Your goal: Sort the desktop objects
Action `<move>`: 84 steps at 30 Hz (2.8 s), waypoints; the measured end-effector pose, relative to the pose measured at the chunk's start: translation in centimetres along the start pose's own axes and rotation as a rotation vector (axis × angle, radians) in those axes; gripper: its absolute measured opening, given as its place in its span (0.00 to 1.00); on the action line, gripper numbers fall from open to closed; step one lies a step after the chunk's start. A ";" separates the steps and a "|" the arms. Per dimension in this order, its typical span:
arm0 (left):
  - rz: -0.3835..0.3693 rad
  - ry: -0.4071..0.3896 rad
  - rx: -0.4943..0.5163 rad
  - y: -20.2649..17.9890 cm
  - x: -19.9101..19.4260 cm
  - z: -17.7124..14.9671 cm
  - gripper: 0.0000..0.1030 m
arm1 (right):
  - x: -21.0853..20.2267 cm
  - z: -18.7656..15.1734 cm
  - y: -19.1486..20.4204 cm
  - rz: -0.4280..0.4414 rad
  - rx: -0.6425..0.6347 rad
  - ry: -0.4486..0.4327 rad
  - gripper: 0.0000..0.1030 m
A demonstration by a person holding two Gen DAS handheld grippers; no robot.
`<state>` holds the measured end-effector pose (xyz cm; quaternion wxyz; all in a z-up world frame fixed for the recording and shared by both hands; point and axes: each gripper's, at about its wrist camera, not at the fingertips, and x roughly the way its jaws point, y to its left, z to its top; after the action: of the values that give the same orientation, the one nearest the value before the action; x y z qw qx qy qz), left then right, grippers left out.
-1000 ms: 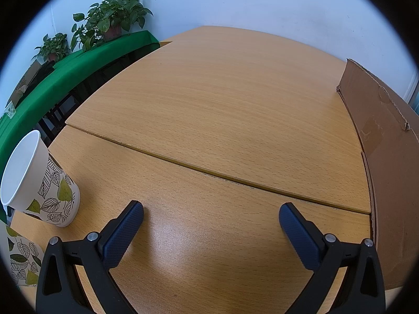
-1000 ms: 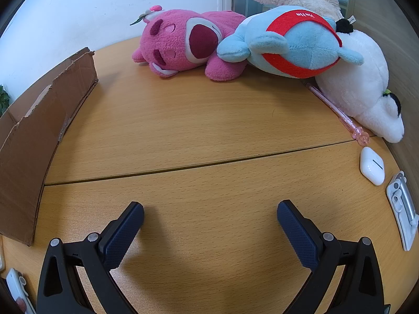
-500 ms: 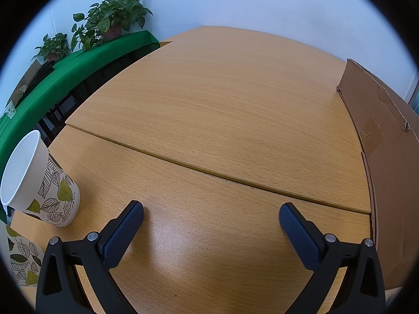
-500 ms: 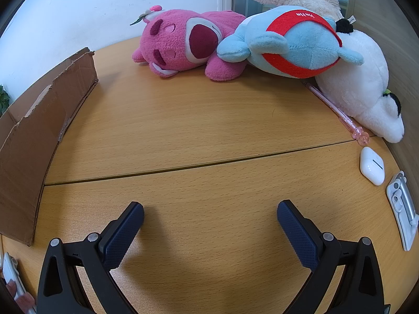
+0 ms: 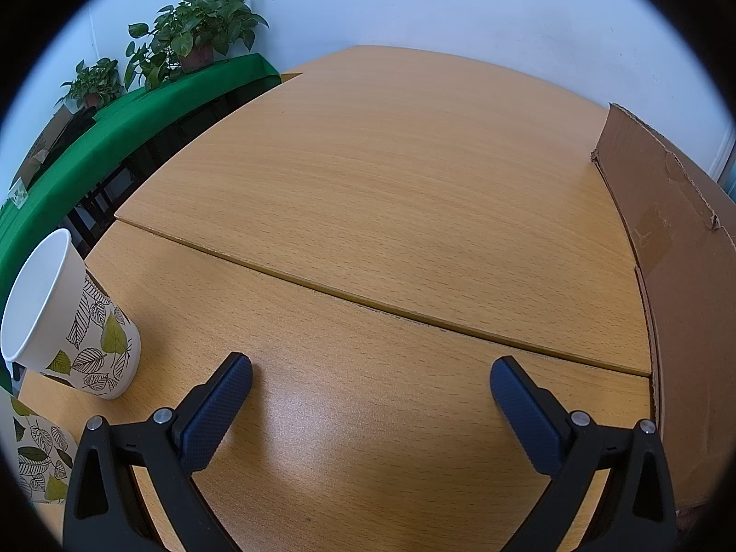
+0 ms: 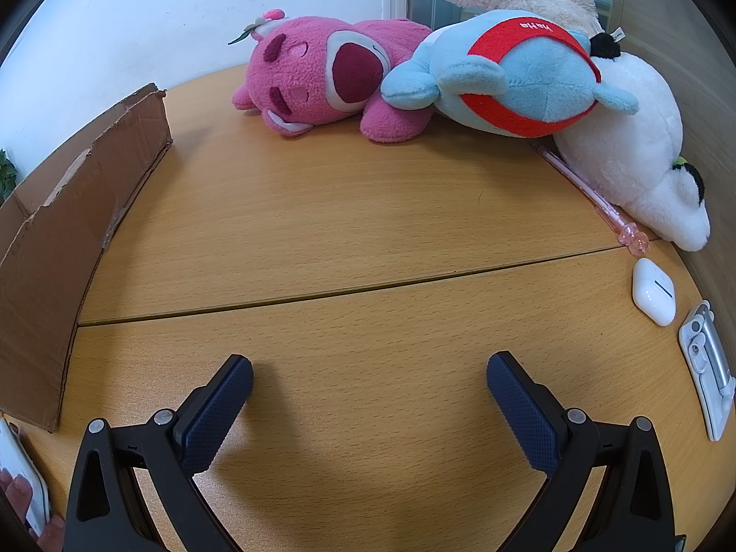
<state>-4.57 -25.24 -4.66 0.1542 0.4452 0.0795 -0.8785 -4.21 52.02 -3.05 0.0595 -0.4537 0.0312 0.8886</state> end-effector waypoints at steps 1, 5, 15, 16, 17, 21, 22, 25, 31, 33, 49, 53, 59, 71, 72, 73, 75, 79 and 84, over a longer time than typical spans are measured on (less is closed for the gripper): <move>0.000 0.000 0.000 0.0 0.0 0.0 1.00 | 0.0 0.0 0.0 0.000 0.000 0.000 1.00; 0.000 0.000 0.000 0.0 0.0 0.0 1.00 | 0.0 0.0 0.0 0.000 0.000 0.000 1.00; 0.000 0.000 -0.001 0.0 -0.1 0.0 1.00 | 0.0 0.0 0.0 0.000 0.000 0.000 1.00; 0.001 0.000 -0.001 0.0 0.0 0.0 1.00 | 0.0 0.0 0.0 0.000 0.000 0.000 1.00; 0.001 0.000 -0.001 0.0 0.0 0.0 1.00 | 0.0 0.0 0.0 0.000 0.000 0.000 1.00; 0.001 0.000 -0.001 0.0 -0.1 0.0 1.00 | 0.0 0.0 0.0 0.000 0.000 0.000 1.00; 0.001 0.000 -0.001 0.0 0.0 0.0 1.00 | 0.0 0.0 0.0 0.000 0.000 0.000 1.00; 0.001 0.000 -0.001 0.0 0.0 0.0 1.00 | 0.0 0.0 0.0 0.000 0.000 0.000 1.00; 0.001 0.000 -0.001 0.0 0.0 0.0 1.00 | 0.0 0.0 0.0 -0.003 0.004 0.000 1.00; 0.001 0.000 -0.001 0.0 0.0 0.0 1.00 | 0.1 0.2 0.1 -0.023 0.033 0.000 1.00; -0.144 -0.237 0.158 -4.6 -14.8 -4.3 0.99 | -14.0 -5.5 6.9 0.025 -0.104 -0.209 1.00; -0.339 -0.302 0.222 -7.0 -23.0 -7.0 0.99 | -21.8 -7.1 11.4 0.143 -0.228 -0.352 1.00; -0.584 -0.180 0.299 -11.3 -26.9 -12.1 0.99 | -28.8 -11.0 16.8 0.377 -0.331 -0.409 1.00; -0.762 0.102 0.240 -16.1 -20.8 -18.7 0.90 | -27.5 -21.4 26.6 0.761 -0.476 -0.103 1.00; -0.753 0.121 0.242 -16.0 -20.3 -19.0 0.86 | -27.2 -22.3 27.4 0.776 -0.491 -0.078 1.00; -0.777 0.140 0.230 -15.6 -19.9 -19.1 0.84 | -26.8 -23.0 28.0 0.790 -0.501 -0.054 1.00; -0.835 0.165 0.192 -14.6 -19.6 -19.1 0.80 | -25.4 -24.3 29.6 0.829 -0.519 0.010 0.98; -0.818 0.139 0.207 -13.5 -19.9 -19.4 0.75 | -22.9 -25.6 32.1 0.814 -0.541 0.076 0.89; -0.755 0.121 0.175 -11.2 -19.8 -18.6 0.74 | -21.7 -24.6 34.5 0.890 -0.539 0.107 0.78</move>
<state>16.76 -5.59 0.36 -0.2233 0.4470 0.1713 -0.8491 23.52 13.44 0.16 -0.4442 -0.4404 -0.0058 0.7801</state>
